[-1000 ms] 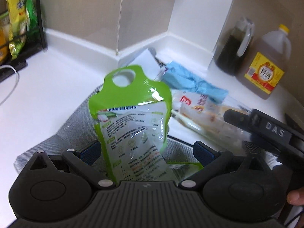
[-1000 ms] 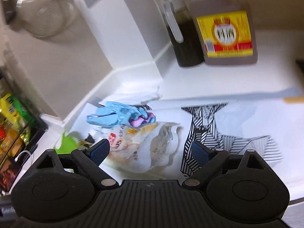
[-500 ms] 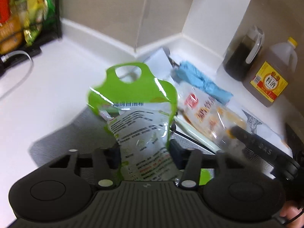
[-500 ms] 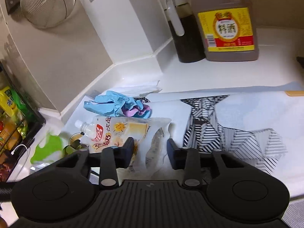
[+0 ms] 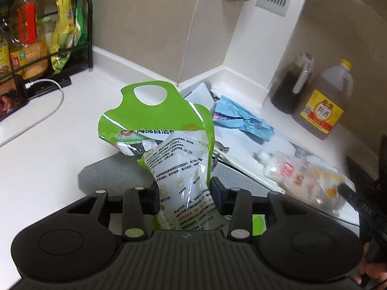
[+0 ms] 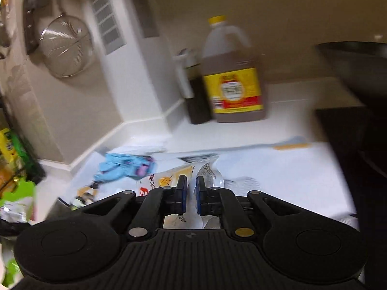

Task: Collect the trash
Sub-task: 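Grasp the white printed drink pouch with the right tool while the left tool holds the snack bag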

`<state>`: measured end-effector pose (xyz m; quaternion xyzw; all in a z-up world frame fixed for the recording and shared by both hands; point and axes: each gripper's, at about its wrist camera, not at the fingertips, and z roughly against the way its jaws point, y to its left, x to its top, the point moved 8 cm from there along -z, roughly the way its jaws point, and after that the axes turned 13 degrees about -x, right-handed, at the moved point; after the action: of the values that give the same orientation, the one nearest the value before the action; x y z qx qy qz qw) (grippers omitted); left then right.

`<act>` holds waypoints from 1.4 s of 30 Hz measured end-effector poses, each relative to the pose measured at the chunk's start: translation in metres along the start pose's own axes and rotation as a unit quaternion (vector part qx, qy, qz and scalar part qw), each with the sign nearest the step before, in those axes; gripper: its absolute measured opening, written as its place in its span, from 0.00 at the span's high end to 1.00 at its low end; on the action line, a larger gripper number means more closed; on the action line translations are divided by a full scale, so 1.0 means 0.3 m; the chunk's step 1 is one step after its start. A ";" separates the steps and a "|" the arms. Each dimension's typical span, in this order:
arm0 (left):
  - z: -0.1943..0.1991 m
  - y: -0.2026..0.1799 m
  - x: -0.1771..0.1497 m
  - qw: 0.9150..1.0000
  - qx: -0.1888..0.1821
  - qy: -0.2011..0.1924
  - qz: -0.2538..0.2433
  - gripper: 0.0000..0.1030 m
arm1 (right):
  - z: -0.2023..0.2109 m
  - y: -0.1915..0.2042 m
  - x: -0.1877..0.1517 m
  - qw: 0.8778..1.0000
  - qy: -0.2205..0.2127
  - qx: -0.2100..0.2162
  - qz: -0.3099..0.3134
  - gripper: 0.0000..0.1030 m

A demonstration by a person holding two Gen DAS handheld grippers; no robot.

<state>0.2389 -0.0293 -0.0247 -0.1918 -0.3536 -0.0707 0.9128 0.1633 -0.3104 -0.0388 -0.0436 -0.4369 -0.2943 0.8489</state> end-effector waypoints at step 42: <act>0.361 -0.164 -0.394 0.987 0.009 -0.014 -0.159 0.56 | 0.365 -0.001 -0.097 0.977 -0.073 0.060 0.191 0.57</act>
<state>0.0714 -0.0320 -0.0162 -0.1258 -0.3929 -0.2093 0.8866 0.0716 -0.2610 0.0061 -0.0969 -0.4977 -0.0961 0.8565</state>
